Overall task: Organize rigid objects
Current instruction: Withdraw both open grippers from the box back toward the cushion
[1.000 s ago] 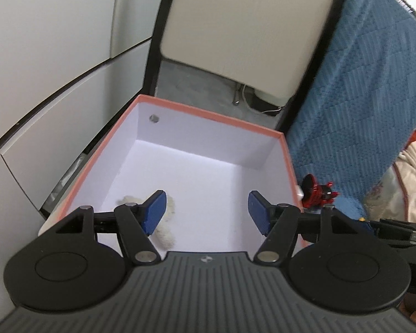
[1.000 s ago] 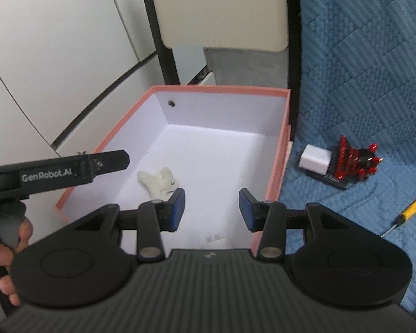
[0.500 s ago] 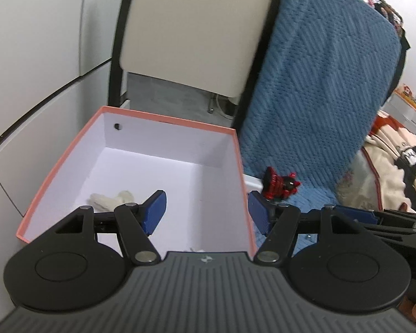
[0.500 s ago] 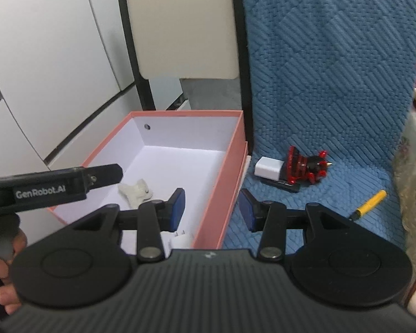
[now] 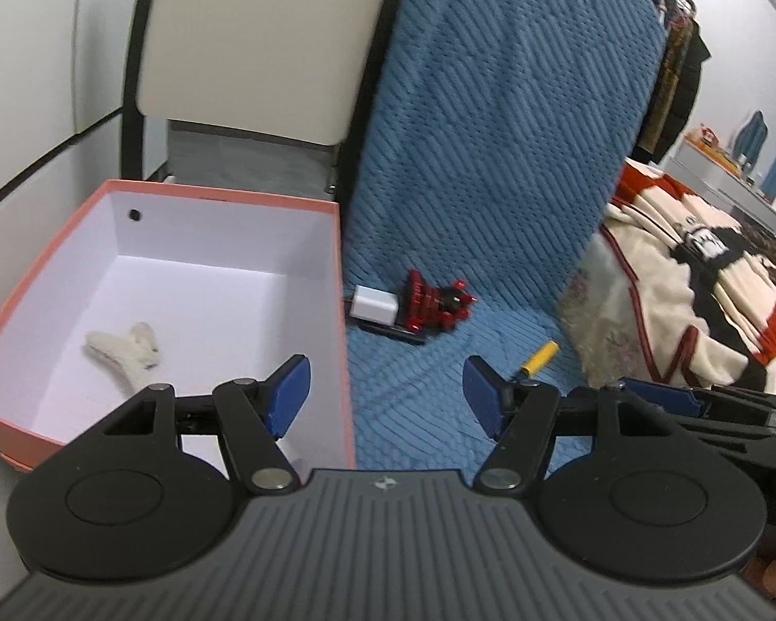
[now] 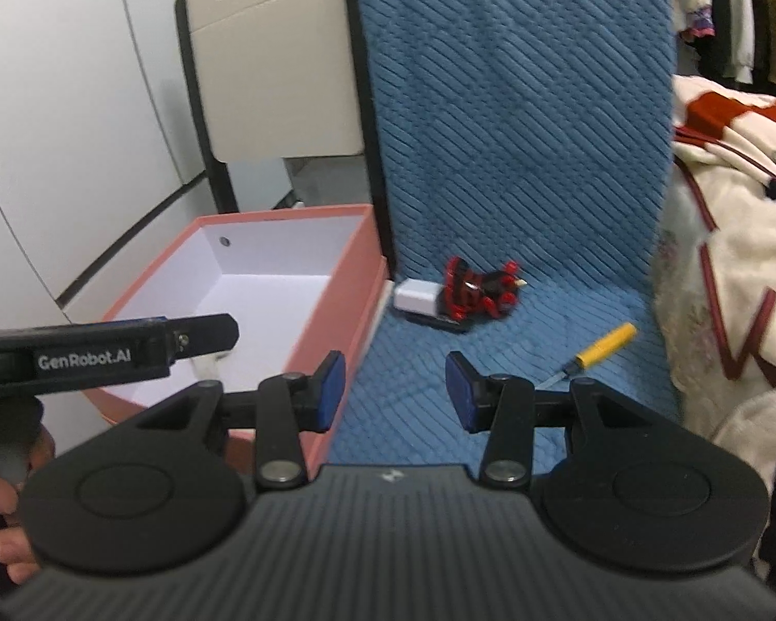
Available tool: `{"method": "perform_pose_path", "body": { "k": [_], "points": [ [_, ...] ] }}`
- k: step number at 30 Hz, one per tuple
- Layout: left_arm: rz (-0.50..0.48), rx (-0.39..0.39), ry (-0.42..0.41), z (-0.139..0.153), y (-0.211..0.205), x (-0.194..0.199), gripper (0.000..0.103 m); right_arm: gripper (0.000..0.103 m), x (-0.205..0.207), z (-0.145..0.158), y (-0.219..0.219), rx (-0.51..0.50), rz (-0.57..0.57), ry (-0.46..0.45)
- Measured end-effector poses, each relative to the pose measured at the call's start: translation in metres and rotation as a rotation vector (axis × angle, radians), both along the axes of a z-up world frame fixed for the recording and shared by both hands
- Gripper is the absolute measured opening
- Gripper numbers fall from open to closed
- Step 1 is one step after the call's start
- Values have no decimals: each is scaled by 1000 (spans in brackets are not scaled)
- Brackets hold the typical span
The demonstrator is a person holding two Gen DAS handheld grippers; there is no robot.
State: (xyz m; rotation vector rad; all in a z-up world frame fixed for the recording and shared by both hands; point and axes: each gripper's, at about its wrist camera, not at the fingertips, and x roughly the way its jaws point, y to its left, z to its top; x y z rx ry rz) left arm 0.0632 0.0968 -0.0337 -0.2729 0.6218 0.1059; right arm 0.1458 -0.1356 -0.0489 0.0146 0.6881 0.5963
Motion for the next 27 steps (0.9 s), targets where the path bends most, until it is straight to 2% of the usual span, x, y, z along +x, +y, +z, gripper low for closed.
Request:
{"method": "perform_pose_path", "body": {
  "k": [10, 27],
  "points": [
    [-49, -5, 18, -17, -44, -1, 70, 46, -5, -30, -49, -8, -103, 43],
    [-83, -2, 66, -41, -83, -1, 73, 47, -21, -63, -99, -40, -154, 65]
  ]
}}
